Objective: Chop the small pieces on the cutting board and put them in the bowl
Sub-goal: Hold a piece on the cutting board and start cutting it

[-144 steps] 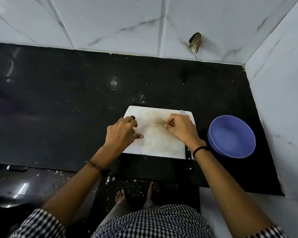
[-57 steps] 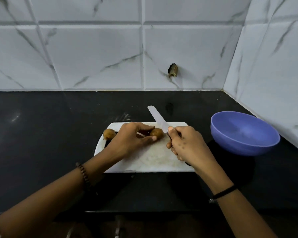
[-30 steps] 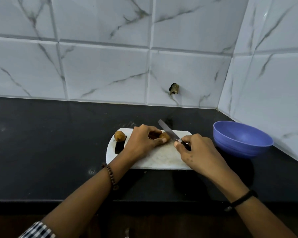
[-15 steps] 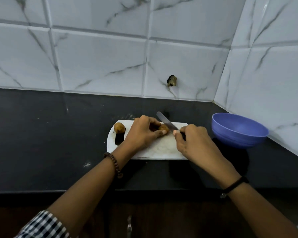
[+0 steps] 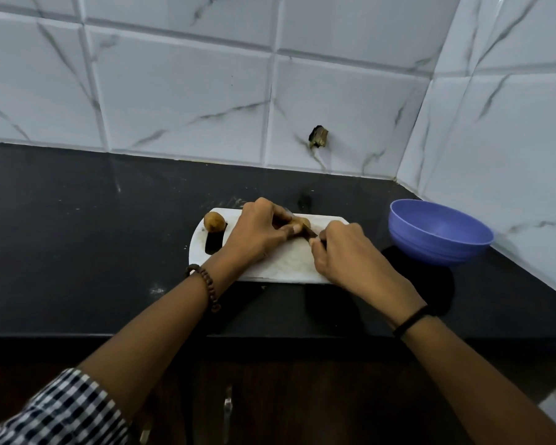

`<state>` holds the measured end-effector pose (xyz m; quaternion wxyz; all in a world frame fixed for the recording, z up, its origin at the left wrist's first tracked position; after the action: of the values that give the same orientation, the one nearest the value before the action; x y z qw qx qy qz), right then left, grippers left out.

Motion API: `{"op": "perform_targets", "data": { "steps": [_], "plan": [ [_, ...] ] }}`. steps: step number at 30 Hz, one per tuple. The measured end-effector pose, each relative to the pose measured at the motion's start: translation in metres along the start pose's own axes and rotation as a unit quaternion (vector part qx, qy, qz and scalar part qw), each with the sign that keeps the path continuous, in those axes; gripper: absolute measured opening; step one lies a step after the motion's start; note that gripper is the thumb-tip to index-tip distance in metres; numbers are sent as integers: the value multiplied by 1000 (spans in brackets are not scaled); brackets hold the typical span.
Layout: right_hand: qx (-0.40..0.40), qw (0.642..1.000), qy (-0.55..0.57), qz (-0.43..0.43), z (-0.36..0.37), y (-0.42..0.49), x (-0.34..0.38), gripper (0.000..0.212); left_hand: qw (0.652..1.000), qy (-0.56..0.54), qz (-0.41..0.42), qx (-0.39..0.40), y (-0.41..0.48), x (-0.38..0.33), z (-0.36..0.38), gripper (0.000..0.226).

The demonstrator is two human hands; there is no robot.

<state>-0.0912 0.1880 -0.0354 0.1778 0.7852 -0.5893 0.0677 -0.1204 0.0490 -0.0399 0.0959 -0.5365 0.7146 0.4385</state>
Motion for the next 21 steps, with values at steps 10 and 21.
{"op": "perform_targets", "data": {
  "steps": [10,21],
  "plan": [
    [73,997,-19,-5,-27,-38,-12,28,998,23,-50,-6,1,13,3,29],
    [62,998,15,-3,-71,-67,-21,33,994,102,-21,-37,-2,-1,-13,34]
  ]
}}
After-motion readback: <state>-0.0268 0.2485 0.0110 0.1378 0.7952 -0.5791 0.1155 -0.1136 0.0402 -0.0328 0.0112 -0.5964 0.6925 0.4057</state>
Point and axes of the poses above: each hand's wrist, its own y-axis towards the middle knuckle, its own z-axis out of the palm, x = y × z, the point moved 9 cm from there along y, towards the middle knuckle, and after that the axes turned 3 degrees about y, right-handed, at the moved point
